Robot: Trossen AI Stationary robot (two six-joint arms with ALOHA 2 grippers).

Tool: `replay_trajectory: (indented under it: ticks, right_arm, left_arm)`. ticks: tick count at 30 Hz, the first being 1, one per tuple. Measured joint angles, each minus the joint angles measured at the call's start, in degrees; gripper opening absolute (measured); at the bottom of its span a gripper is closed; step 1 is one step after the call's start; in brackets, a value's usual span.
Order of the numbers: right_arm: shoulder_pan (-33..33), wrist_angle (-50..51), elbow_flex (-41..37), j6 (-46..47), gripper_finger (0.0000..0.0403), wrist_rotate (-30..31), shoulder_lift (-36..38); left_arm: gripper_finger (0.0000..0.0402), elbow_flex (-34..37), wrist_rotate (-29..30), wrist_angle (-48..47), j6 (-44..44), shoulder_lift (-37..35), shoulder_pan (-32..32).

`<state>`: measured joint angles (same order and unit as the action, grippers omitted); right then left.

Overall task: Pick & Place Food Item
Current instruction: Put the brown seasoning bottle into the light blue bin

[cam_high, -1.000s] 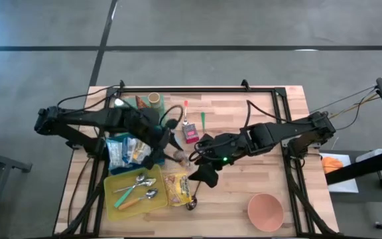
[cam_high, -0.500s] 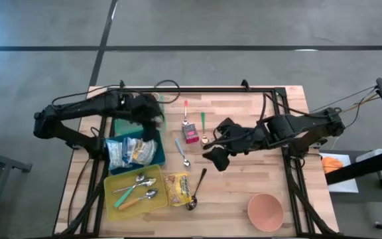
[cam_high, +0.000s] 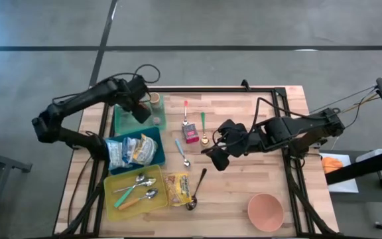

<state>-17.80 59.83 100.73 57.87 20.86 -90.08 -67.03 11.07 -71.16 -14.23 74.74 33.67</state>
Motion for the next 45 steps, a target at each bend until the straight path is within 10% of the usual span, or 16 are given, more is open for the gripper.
replay_trajectory:
  ticks: [20, 45]
  right_arm:
    - [-0.9, 0.0, 0.0, 1.1, 0.0384, 0.1, 0.0]
    - [-1.1, -0.1, 0.0, 0.8, 0.0384, -0.1, 0.0]
  left_arm:
    - [0.0170, 19.3, 4.4, 9.3, -8.6, 0.0, -0.6]
    - [0.0170, 26.2, 2.0, 18.7, -12.4, 0.0, 2.6]
